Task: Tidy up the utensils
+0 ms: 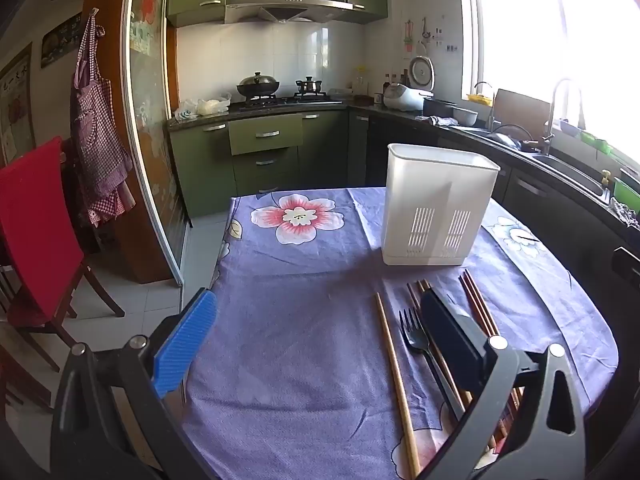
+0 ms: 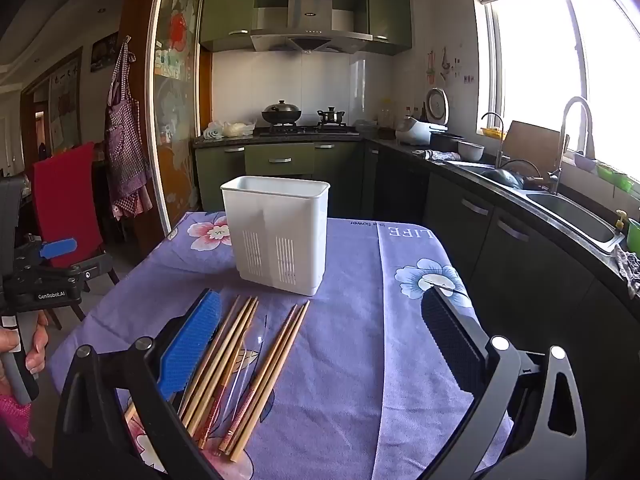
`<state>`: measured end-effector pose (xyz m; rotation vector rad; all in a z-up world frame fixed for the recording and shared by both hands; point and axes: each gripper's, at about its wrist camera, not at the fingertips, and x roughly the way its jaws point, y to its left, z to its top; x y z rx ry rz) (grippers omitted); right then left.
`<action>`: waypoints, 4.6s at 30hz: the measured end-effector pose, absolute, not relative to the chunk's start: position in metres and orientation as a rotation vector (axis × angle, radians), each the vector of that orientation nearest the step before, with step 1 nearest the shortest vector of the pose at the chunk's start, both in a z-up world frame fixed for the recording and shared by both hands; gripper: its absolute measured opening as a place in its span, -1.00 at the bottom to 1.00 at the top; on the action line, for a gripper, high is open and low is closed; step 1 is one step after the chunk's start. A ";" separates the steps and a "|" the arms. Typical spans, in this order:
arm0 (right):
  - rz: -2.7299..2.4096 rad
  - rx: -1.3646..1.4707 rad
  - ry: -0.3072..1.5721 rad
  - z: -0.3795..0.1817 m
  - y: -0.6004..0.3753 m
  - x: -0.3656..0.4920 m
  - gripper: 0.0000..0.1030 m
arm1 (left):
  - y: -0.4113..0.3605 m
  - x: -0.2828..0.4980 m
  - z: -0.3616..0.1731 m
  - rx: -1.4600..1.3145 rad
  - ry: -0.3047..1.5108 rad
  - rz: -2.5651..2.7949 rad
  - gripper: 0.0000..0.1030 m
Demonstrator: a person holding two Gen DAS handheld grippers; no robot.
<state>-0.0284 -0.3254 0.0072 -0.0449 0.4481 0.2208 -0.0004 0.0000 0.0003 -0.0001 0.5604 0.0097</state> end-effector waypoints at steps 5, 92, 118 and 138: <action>0.224 -0.048 0.450 0.008 -0.324 -0.029 0.92 | -0.004 -0.001 -0.002 0.023 0.556 0.019 0.89; 0.217 -0.026 0.445 0.007 -0.330 -0.031 0.92 | -0.003 -0.006 -0.001 0.015 0.565 -0.004 0.89; 0.197 -0.115 0.621 -0.008 -0.336 0.018 0.92 | -0.051 0.066 -0.025 -0.014 0.910 -0.117 0.89; 0.272 0.027 0.790 -0.036 -0.355 0.047 0.92 | -0.093 0.103 -0.094 -0.038 1.348 -0.102 -0.57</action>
